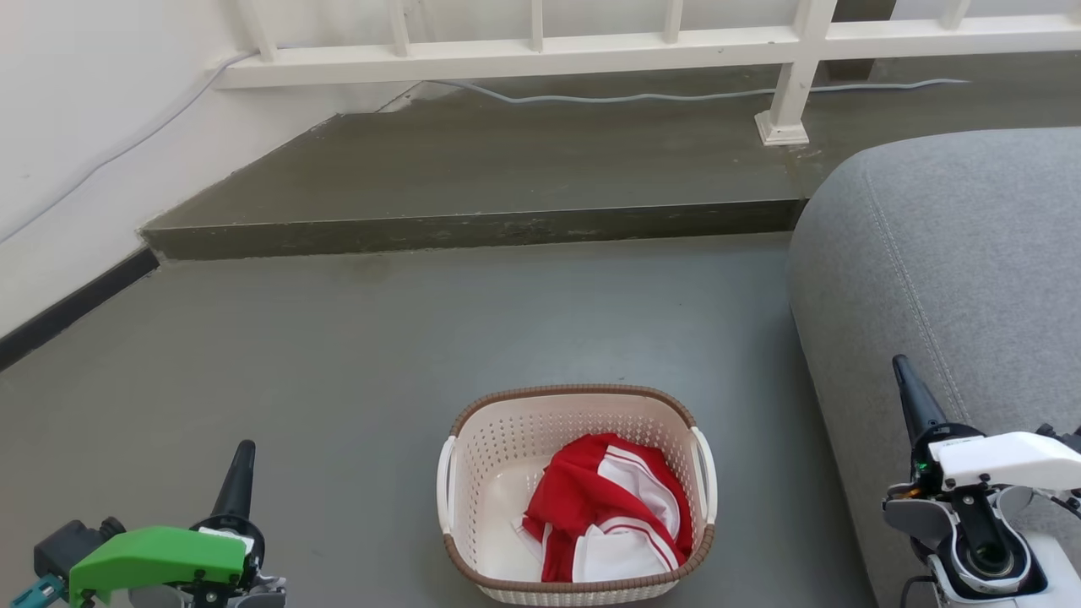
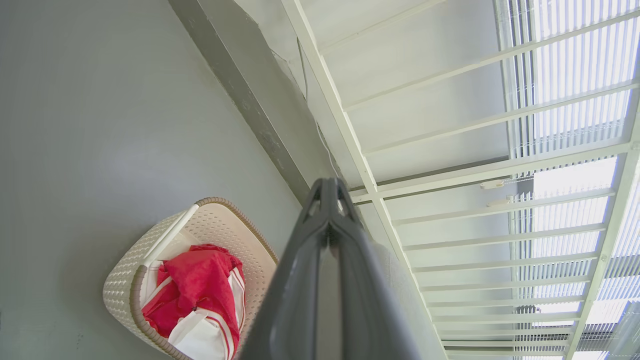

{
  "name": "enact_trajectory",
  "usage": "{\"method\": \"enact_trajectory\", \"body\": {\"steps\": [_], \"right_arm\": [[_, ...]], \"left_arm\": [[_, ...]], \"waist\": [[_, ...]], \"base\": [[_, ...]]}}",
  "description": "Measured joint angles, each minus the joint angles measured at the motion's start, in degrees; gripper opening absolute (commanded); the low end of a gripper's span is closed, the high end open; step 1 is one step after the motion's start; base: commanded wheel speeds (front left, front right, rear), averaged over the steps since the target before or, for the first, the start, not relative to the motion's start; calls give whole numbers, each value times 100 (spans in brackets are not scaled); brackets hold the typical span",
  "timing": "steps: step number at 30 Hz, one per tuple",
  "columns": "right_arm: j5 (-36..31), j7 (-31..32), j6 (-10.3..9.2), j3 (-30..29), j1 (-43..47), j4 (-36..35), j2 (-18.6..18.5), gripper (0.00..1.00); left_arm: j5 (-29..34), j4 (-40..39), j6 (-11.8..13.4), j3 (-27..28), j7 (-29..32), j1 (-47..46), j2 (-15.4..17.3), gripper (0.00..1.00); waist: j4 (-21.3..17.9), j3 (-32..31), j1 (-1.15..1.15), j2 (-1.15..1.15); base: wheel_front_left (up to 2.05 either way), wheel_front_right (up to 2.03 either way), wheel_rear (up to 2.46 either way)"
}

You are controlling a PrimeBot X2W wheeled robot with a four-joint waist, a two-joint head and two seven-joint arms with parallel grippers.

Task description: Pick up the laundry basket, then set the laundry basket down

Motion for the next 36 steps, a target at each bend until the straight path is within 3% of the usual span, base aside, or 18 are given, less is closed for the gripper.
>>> {"method": "enact_trajectory", "body": {"steps": [21, 36], "right_arm": [[1521, 360, 292, -532, -117, 18, 119, 0], [1601, 366, 293, -570, -118, 32, 135, 0]], "left_arm": [[-1662, 266, -308, 280, 263, -271, 0, 0], [-1716, 300, -336, 328, 308, -343, -1, 0]], "waist": [[139, -25, 0, 0], [141, -28, 0, 0]], "base": [[0, 0, 0], [0, 0, 0]]}}
